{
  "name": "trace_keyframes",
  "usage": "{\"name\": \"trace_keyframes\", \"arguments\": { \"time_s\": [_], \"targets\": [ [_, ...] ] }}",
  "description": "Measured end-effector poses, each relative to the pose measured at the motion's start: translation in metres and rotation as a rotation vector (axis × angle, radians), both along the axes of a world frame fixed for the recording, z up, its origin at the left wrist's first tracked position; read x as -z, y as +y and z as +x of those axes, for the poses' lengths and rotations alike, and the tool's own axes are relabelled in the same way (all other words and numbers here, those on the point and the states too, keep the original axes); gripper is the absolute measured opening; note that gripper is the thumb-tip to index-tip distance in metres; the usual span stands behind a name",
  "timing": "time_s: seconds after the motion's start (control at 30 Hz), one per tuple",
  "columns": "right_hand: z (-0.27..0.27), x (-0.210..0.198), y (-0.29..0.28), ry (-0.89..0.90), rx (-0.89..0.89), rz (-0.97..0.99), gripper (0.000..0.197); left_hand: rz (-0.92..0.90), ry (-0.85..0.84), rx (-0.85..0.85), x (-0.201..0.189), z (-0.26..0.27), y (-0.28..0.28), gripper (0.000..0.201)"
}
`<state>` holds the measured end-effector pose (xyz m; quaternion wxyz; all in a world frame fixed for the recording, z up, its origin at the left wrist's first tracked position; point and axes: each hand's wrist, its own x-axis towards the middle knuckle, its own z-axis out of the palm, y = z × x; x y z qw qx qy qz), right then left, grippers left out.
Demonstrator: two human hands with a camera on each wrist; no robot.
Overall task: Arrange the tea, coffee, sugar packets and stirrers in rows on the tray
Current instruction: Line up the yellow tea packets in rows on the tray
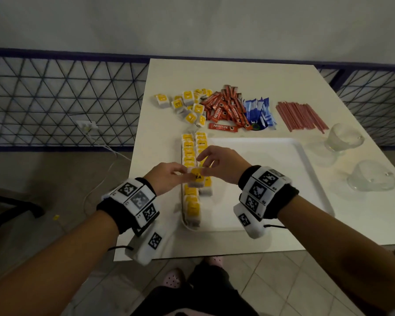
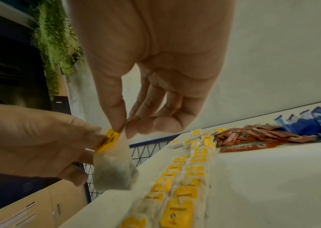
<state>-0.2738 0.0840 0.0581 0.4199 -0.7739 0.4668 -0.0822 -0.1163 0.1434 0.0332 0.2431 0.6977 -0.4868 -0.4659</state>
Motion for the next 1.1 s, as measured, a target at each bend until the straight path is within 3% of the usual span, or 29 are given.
{"name": "trace_keyframes", "arguments": {
  "time_s": [0.23, 0.47, 0.7, 0.9, 1.1],
  "targets": [
    [-0.023, 0.013, 0.016, 0.092, 0.027, 0.018, 0.022, -0.078, -0.136, 0.179, 0.010, -0.020, 0.003, 0.020],
    [-0.034, 0.032, 0.021, 0.214, 0.023, 0.088, 0.025, 0.019, -0.315, 0.397, 0.025, -0.034, 0.004, 0.030],
    [-0.026, 0.046, 0.010, 0.266, 0.014, 0.125, 0.029, -0.030, -0.378, 0.275, 0.032, -0.032, 0.004, 0.027],
    [-0.021, 0.051, -0.007, 0.250, 0.002, 0.129, 0.029, 0.032, -0.409, 0.180, 0.029, -0.032, -0.006, 0.016],
    [-0.019, 0.058, -0.017, 0.294, -0.064, 0.066, 0.029, 0.109, -0.618, 0.280, 0.028, -0.045, -0.014, 0.041]
  ]
}}
